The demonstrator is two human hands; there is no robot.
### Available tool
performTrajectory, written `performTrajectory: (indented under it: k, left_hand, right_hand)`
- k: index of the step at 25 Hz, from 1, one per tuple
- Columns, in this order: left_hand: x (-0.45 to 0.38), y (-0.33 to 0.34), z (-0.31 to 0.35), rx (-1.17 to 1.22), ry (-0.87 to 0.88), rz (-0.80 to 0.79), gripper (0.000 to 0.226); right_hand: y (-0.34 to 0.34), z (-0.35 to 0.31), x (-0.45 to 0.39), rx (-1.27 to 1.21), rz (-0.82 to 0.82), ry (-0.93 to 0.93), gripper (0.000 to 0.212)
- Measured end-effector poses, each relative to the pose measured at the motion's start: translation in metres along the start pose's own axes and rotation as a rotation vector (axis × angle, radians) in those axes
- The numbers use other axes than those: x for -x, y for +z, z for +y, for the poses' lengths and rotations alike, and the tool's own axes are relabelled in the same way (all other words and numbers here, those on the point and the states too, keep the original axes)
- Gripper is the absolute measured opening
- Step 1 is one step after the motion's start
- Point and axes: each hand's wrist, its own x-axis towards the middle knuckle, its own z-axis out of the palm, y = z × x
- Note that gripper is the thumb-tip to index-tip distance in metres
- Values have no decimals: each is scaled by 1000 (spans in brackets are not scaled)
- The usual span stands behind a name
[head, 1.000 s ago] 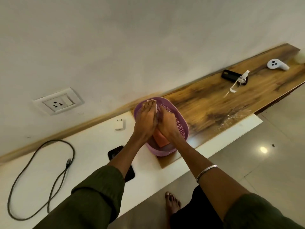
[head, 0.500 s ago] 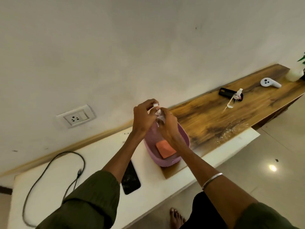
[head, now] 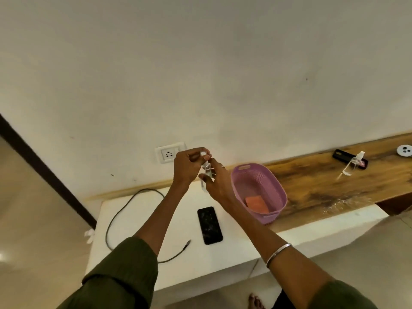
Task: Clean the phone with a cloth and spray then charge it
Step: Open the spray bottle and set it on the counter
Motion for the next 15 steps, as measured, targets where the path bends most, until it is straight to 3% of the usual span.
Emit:
performTrajectory:
  k: [4, 7, 9, 12, 13, 15]
  left_hand:
    - [38, -22, 1, 11, -22, 344, 21]
    - [52, -29, 5, -43, 21, 435, 26]
    - [51, -42, 9, -39, -1, 287, 17]
    - [50, -60, 13, -64, 20, -123, 26]
    - [50, -62, 15, -62, 24, -195, 29]
    - [50, -60, 17, -19, 23, -189, 27]
  right_hand:
    - [35, -22, 29, -36, 42, -17, 46]
    - [43, -32, 37, -23, 45, -32, 47]
    - [40, -33, 37, -48, 12, -26, 40]
    - [31, -30, 36, -45, -50, -61, 35]
    - [29, -30, 36, -46, -67, -70, 34]
    - [25, -33, 34, -58, -87, -60, 34]
